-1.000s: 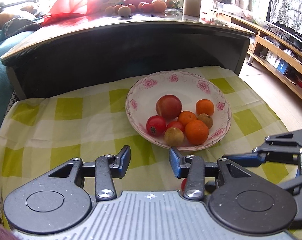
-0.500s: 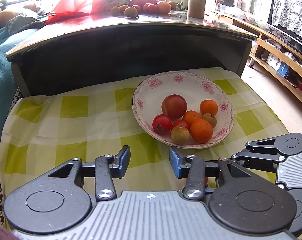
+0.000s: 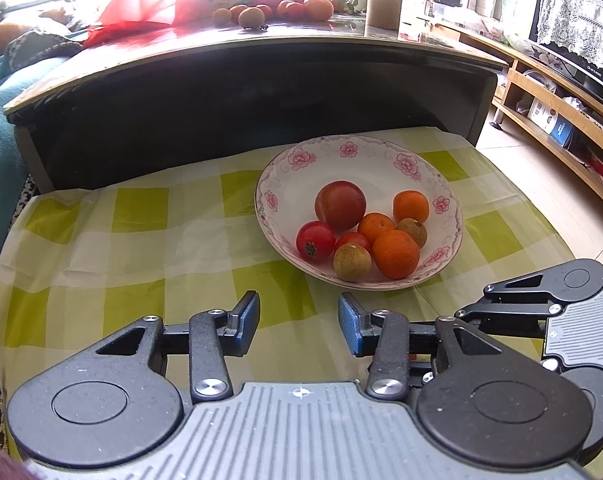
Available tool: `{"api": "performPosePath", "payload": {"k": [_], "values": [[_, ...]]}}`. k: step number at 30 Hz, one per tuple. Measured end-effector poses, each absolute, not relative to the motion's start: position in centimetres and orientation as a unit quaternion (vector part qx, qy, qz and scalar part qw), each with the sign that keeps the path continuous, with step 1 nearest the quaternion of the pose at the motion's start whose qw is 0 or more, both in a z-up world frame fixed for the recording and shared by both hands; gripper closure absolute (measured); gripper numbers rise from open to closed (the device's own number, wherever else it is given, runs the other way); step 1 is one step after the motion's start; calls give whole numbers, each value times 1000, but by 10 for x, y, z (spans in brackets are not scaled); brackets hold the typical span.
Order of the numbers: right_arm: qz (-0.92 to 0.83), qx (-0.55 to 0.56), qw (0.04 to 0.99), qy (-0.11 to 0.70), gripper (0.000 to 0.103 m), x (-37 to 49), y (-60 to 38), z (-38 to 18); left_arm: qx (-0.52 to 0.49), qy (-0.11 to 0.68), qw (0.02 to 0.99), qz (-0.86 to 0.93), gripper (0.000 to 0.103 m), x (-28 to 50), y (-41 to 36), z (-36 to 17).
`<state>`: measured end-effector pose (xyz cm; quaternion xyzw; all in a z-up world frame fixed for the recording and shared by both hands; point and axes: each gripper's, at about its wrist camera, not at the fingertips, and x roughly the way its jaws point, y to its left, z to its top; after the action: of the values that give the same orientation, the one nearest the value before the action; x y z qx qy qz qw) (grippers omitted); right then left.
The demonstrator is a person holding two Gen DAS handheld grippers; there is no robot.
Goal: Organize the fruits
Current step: 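Grasp the red cherry tomato with the right gripper and lift it, then lower the cherry tomato into the plate and open the right gripper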
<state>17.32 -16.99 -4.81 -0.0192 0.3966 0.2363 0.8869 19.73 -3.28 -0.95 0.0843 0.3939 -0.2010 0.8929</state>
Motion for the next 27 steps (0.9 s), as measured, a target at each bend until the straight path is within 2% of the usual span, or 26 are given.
{"api": "performPosePath", "payload": {"k": [16,27], "values": [[203,17,911,359,48,172,-203,-17,87,392,893,-205,51,200,-44,-9],[169,19,920,353,48,185,-214,-17,93,394,891,-205,51,205,-55,-12]]}}
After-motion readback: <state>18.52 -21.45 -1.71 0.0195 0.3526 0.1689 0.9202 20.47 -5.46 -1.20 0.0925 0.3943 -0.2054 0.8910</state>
